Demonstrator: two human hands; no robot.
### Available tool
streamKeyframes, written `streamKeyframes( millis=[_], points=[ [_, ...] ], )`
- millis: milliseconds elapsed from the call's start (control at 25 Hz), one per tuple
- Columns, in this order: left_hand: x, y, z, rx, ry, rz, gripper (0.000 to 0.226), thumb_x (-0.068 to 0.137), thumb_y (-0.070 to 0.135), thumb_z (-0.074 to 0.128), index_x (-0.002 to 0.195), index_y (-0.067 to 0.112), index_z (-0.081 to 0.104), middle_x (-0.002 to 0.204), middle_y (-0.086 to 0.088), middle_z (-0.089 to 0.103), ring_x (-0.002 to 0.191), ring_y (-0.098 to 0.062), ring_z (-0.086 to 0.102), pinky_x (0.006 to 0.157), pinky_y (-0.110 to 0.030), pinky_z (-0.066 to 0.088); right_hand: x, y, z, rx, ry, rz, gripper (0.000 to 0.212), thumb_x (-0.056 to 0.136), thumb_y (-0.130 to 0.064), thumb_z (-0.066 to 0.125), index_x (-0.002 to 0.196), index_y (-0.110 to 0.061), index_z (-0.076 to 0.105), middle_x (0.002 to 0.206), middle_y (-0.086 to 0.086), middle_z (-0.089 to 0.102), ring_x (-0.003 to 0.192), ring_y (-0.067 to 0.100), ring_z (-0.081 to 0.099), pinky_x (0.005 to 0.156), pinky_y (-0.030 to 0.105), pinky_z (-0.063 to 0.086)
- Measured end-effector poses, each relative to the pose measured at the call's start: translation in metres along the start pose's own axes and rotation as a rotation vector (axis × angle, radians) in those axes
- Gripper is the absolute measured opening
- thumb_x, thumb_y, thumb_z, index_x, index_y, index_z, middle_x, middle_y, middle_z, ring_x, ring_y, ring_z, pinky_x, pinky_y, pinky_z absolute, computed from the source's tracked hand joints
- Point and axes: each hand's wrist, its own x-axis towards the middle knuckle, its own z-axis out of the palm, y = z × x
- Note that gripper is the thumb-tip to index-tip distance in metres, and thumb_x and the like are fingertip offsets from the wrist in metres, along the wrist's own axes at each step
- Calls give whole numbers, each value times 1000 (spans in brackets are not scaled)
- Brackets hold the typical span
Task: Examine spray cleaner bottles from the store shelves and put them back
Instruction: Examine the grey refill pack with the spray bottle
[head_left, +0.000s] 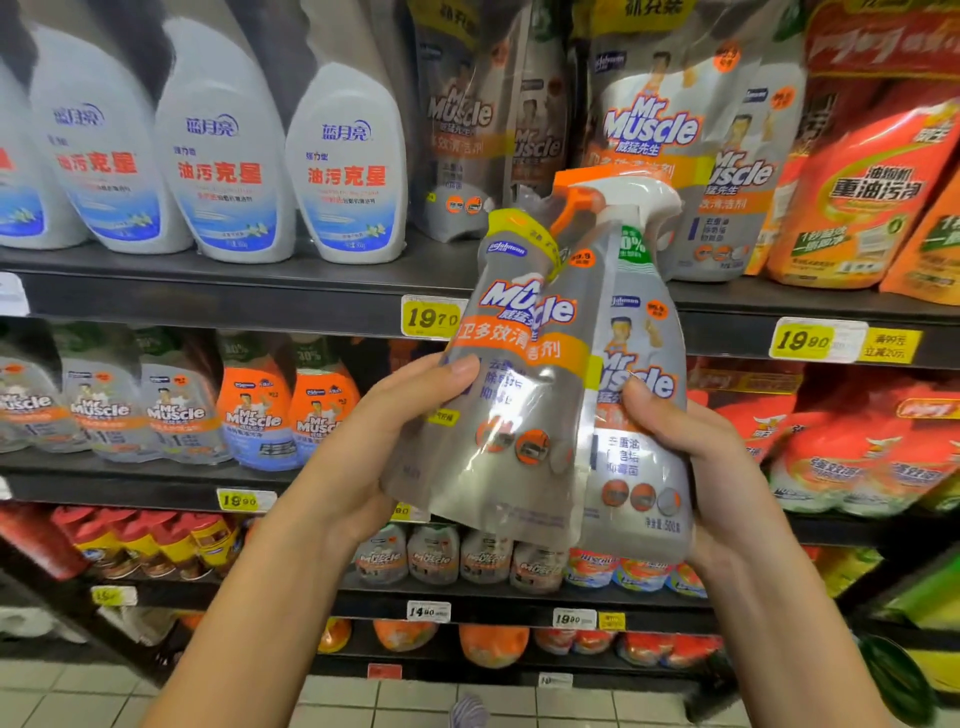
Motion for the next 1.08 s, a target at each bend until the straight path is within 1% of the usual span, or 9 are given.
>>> streamKeyframes(
  millis=[160, 280, 400, 560, 720, 800, 880, 1000, 1080],
  points=[
    [0, 0, -1, -103, 42, -53, 38, 65, 33, 71, 98, 14, 76, 101, -10, 74, 83, -23, 71, 76, -35, 58, -1, -2, 5, 15, -18, 62, 27, 73, -20, 70, 96, -8, 76, 94, 17, 74, 77, 30, 73, 63, 39, 58],
    [-1, -2, -2, -148, 42, -51, 33, 68, 29, 69, 95, 13, 77, 98, -11, 74, 80, -23, 72, 75, -36, 58, -1, -3, 9, -8, 2, 103, 50, 63, -25, 77, 108, -3, 71, 102, 21, 72, 81, 33, 72, 73, 47, 59],
    [-3, -2, -3, -169, 9, -33, 30, 68, 29, 69, 92, 14, 78, 97, -9, 75, 80, -23, 73, 72, -35, 60, -1, -3, 12, -32, 27, 139, 67, 59, -28, 78, 118, 2, 64, 113, 27, 66, 87, 37, 69, 86, 57, 51],
    [-5, -4, -7, -192, -24, -35, 24, 73, 28, 65, 86, 14, 79, 90, -7, 76, 77, -21, 74, 63, -31, 59, -6, -2, 17, -60, 43, 114, 53, 70, -22, 73, 116, 2, 65, 113, 28, 66, 89, 38, 68, 87, 57, 51],
    [-6, -3, -19, -66, 80, 32, 30, 71, 21, 70, 100, 12, 71, 89, -1, 74, 80, -18, 70, 75, -34, 56, -15, -1, 30, -184, 89, -97, 32, 66, -18, 79, 95, -6, 74, 92, 19, 74, 77, 32, 72, 65, 42, 60],
    [-8, -3, -25, 208, 249, 205, 35, 71, 23, 73, 103, 13, 63, 74, 12, 70, 70, -3, 66, 64, -18, 51, -15, -2, 36, -315, 157, -289, 26, 65, -17, 80, 90, -12, 75, 87, 10, 76, 77, 26, 73, 64, 36, 59],
    [-14, -7, -24, 384, 390, 348, 33, 72, 29, 72, 104, 23, 63, 81, 18, 71, 78, 6, 65, 63, -8, 47, -13, -4, 44, -471, 219, -502, 21, 66, -18, 80, 86, -21, 75, 82, -4, 77, 74, 13, 73, 64, 26, 57],
    [-22, -16, 0, 397, 255, 372, 38, 83, 37, 60, 121, 36, 59, 114, 20, 67, 107, 6, 61, 78, -9, 49, -6, -2, 56, -567, 225, -662, 31, 68, -13, 83, 92, -29, 71, 79, -16, 74, 71, -1, 68, 64, 16, 53],
    [-20, -21, 12, 369, 84, 342, 52, 86, 46, 58, 135, 32, 48, 125, 19, 62, 117, 2, 56, 84, -10, 48, -7, 2, 62, -611, 220, -660, 41, 68, -9, 84, 102, -28, 70, 83, -18, 74, 73, -4, 66, 66, 13, 51]
  ],
)
